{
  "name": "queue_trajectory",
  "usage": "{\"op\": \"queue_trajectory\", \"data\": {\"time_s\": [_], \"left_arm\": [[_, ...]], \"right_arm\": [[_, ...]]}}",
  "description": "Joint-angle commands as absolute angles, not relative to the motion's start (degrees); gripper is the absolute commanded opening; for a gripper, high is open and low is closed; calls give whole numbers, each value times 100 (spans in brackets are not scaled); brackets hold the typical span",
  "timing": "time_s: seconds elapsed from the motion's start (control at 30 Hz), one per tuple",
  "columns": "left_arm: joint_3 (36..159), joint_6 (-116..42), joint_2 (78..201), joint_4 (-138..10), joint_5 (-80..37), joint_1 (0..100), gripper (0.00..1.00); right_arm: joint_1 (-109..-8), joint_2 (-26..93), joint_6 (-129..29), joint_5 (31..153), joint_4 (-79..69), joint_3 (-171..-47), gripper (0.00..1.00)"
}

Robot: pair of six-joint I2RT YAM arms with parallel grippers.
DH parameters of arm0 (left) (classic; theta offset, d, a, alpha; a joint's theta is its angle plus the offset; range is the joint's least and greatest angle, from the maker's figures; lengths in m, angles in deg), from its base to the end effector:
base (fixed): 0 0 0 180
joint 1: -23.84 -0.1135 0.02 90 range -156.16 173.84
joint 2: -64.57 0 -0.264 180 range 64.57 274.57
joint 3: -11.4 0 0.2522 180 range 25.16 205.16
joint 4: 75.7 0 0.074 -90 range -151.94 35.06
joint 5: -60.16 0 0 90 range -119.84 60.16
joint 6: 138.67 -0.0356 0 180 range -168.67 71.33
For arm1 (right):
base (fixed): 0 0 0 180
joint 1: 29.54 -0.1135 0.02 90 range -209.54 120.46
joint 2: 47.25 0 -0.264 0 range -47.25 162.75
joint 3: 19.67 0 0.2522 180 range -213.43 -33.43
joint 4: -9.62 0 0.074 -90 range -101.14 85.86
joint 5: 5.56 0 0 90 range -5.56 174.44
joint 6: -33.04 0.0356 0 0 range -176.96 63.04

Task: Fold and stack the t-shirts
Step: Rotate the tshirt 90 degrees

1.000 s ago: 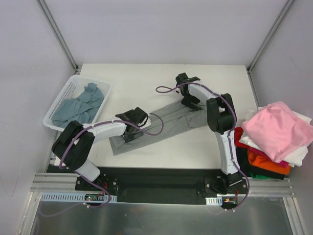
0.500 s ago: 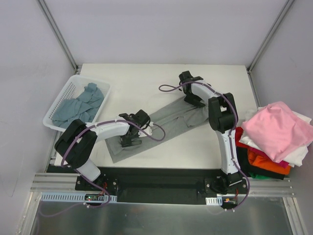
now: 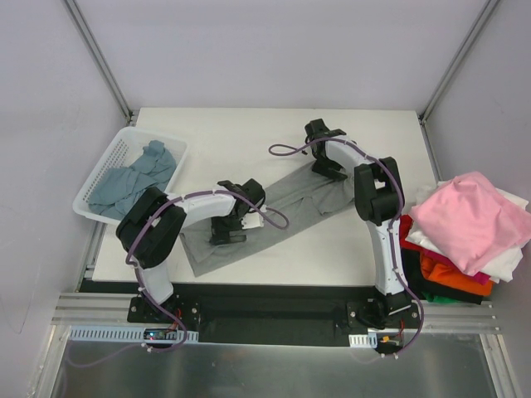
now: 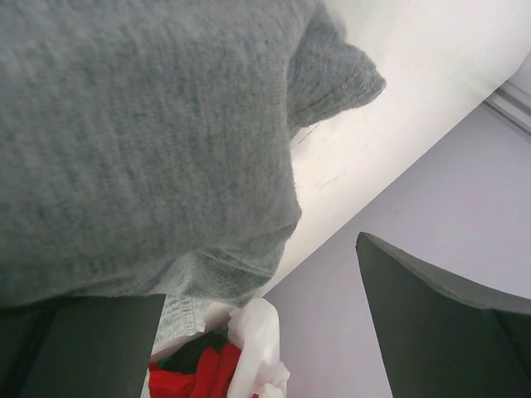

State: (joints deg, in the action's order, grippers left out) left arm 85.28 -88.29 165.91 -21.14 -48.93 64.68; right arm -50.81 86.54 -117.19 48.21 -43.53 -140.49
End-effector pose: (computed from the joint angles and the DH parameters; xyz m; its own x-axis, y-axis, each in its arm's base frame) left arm 0.2426 -0.1943 0.1494 -0.2049 0.9737 0.0996 0.9273 0.1606 0.3380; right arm 0.4643 0.1582 0.1535 -0.3626 -0.8925 0.2681 -0.7742 0.1284 -0.6197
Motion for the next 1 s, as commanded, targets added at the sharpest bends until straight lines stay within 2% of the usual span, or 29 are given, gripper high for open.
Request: {"op": "queue_trajectory", "data": {"time_s": [0.0,0.53,0.97], "left_arm": [[9036,-8603,16950,-1878,-4663,6479,99],[10689,-8225,18260,-1878,-4109,6479,99],[11639,-8277,18981,-1887,-3960,6479,99]], "right_arm": [[-4984,8906,-11822,5139,-3938,-14153,96],[-4957,9310,-12051,5913,-3016,-15076,96],[-4940,9627,-12657,6290,-1310,-15217,96]]}}
